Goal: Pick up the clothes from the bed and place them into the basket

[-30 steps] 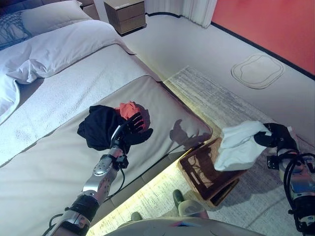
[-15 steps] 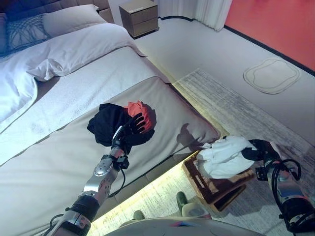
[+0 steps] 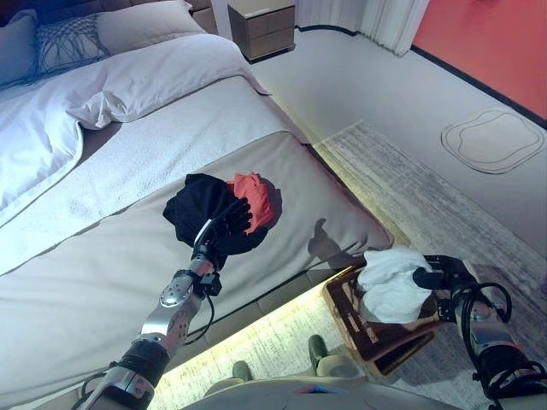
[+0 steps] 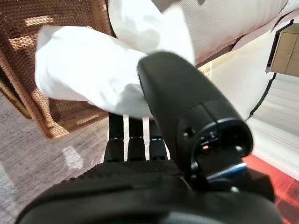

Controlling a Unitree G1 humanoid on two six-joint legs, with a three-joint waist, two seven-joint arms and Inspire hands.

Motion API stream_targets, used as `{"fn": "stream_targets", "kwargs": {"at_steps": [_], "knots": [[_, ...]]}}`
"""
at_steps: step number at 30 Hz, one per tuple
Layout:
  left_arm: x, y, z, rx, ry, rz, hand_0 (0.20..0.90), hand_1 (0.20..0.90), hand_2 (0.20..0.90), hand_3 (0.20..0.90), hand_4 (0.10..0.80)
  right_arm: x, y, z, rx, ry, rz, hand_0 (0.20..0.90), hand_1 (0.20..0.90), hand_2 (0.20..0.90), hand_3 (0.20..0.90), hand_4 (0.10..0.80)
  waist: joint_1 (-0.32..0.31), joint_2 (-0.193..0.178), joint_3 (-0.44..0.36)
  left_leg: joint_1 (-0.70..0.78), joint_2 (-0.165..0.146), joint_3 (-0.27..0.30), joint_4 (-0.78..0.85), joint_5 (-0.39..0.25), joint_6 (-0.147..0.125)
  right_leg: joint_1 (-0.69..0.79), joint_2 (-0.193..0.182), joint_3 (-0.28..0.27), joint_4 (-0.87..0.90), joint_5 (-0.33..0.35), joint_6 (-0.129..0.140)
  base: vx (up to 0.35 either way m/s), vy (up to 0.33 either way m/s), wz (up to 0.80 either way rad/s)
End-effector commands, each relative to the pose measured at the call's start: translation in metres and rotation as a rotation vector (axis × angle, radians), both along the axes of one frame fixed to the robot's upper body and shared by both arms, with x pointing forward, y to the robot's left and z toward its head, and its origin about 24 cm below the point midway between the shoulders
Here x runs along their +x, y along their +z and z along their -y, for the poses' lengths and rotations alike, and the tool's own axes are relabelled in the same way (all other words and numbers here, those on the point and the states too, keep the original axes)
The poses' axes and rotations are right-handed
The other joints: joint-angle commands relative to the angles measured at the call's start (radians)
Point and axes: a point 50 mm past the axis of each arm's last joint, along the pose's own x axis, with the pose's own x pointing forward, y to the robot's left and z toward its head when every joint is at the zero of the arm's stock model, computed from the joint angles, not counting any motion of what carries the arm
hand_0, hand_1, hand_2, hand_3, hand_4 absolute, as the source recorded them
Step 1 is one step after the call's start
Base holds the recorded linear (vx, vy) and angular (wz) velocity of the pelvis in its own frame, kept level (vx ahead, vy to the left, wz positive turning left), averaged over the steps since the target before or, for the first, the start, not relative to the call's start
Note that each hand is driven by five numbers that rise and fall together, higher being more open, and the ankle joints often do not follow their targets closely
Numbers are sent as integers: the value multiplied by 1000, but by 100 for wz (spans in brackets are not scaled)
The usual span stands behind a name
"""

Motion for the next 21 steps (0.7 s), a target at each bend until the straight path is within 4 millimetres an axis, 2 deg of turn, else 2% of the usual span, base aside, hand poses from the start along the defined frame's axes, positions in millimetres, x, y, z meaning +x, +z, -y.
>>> {"fn": "stream_targets", "kwargs": {"at_steps": [1,10,13,18,20,21], "knots": [[23,40,3,-4,-41,216,900,900,900,900,800,42,44,2,-105,53,210,900,900,900,900,800,11,-22,-19,13,17,-6,6,-110,-3,-22,-12,-4,18,-22,25,0,0,0],[21,39,-1,-9,-17,211,900,900,900,900,800,39,38,-4,-130,100,167,900,900,900,900,800,26,-36,-19,19,19,-21,6,-106,-6,-8,-13,-16,20,-26,22,25,-2,3],[20,39,-2,-9,-2,211,900,900,900,900,800,43,41,-8,-133,126,192,900,900,900,900,800,35,-39,-18,20,19,-29,6,-103,-7,-1,-16,-26,18,-26,21,31,-4,9],[20,37,-5,-8,40,204,900,900,900,900,800,66,66,-29,-175,221,307,900,900,900,900,800,55,-43,-16,20,17,-53,7,-100,-7,10,-19,-44,22,-33,15,42,3,10],[20,37,-6,-10,57,198,900,900,900,900,800,79,83,-41,-208,267,377,900,900,900,900,800,66,-44,-14,15,15,-71,13,-100,-7,11,-18,-50,35,-44,10,49,5,16],[20,36,-5,-9,65,191,900,900,900,900,800,90,100,-50,-240,303,431,900,900,900,900,800,77,-45,-11,10,14,-84,18,-98,-7,11,-19,-60,44,-51,6,44,6,16]]}}
